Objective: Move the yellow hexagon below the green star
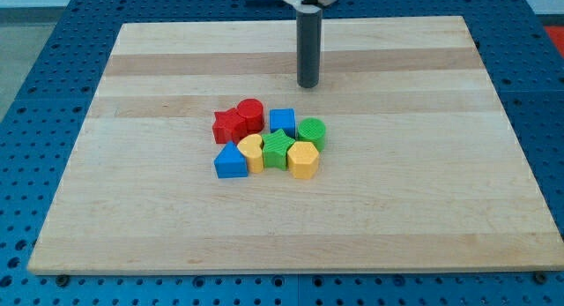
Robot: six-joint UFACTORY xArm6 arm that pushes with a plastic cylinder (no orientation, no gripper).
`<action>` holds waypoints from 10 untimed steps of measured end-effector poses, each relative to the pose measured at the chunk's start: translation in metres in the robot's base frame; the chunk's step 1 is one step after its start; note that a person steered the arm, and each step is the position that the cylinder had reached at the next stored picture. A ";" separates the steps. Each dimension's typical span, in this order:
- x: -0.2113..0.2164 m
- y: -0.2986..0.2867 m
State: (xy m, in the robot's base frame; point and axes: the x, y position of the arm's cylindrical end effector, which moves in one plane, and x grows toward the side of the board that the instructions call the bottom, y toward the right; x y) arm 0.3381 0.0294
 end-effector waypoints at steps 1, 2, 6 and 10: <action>0.011 0.016; 0.065 0.019; 0.139 0.031; 0.160 -0.016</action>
